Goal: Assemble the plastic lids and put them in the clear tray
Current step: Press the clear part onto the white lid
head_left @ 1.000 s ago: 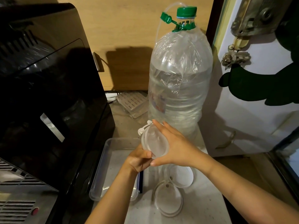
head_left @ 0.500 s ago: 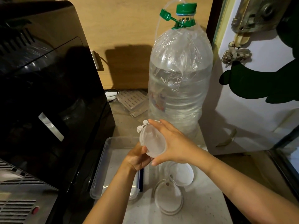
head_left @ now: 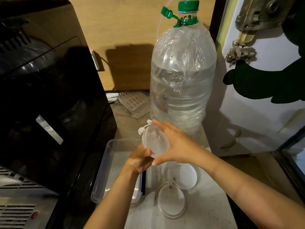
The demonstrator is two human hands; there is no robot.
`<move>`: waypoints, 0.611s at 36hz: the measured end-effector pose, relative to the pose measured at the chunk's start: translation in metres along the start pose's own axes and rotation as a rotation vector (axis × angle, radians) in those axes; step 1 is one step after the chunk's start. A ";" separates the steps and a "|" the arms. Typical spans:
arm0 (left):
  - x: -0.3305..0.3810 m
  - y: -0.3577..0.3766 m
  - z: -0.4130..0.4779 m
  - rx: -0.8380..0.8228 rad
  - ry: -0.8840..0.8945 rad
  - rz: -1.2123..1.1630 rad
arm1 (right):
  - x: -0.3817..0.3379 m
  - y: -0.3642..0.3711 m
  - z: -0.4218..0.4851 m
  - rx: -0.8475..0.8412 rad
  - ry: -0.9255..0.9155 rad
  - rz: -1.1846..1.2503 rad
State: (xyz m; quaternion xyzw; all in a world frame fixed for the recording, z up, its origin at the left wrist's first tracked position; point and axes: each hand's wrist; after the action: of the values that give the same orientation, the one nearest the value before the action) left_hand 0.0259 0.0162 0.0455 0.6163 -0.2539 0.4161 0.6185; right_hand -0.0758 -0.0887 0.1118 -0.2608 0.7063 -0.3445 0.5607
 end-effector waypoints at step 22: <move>0.002 0.001 -0.001 0.000 -0.003 0.107 | 0.001 0.002 -0.001 -0.022 -0.003 -0.024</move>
State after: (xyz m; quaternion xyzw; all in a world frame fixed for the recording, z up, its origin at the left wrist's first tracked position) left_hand 0.0256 0.0171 0.0474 0.6024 -0.2876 0.4475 0.5951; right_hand -0.0769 -0.0880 0.1103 -0.2761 0.7060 -0.3429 0.5548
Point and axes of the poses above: each hand's wrist, its own z-axis towards the middle knuckle, its own y-axis out of the palm, x = y × z, and after that the axes turned 4 degrees about -x, right-handed
